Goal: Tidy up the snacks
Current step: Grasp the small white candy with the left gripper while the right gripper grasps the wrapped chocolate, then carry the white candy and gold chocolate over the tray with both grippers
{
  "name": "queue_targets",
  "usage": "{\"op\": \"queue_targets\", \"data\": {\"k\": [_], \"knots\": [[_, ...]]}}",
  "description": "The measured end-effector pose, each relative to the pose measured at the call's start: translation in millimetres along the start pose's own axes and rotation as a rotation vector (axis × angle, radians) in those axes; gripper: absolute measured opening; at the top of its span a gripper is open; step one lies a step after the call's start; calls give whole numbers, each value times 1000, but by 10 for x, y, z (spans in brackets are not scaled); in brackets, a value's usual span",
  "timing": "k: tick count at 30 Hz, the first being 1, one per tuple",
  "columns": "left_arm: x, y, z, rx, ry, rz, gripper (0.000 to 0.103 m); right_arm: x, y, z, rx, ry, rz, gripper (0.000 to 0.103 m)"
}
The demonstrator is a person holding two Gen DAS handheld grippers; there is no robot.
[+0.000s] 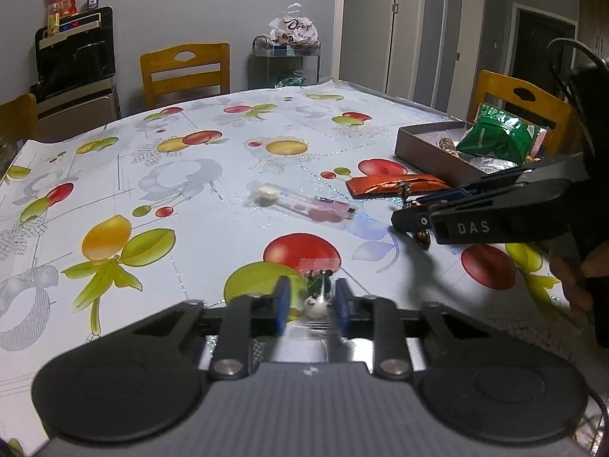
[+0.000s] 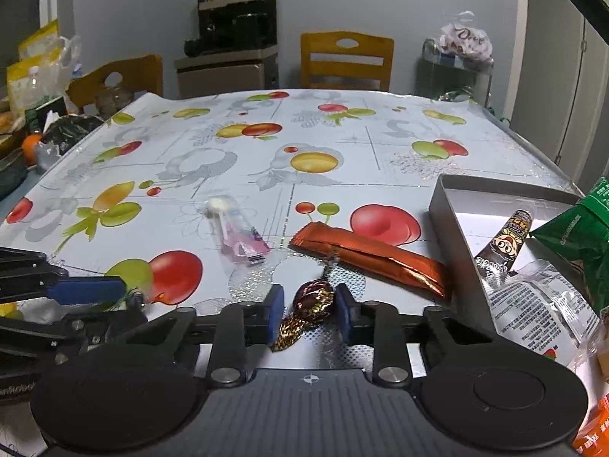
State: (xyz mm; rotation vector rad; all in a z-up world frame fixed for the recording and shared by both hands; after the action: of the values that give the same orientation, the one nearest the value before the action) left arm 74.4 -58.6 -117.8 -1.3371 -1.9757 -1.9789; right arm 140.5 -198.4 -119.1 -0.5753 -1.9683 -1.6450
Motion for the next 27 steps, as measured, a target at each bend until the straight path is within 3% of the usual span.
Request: {"op": "queue_targets", "data": {"k": [27], "knots": [[27,-26,-35,-20,4,3,15,799,-261,-43,120,157,-111,25]]}}
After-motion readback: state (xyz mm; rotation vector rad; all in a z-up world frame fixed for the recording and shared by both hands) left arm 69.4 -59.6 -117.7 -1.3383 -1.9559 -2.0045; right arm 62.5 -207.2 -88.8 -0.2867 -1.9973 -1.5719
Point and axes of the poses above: each gripper's, at about its wrist camera, not at the fingertips, and x roughly against the way its jaws point, z to its left, y to its top, the point moved 8 cm from there along -x, roughly the way its jaws point, and after that the axes turned 14 degrees about -y, right-handed, at the moved point
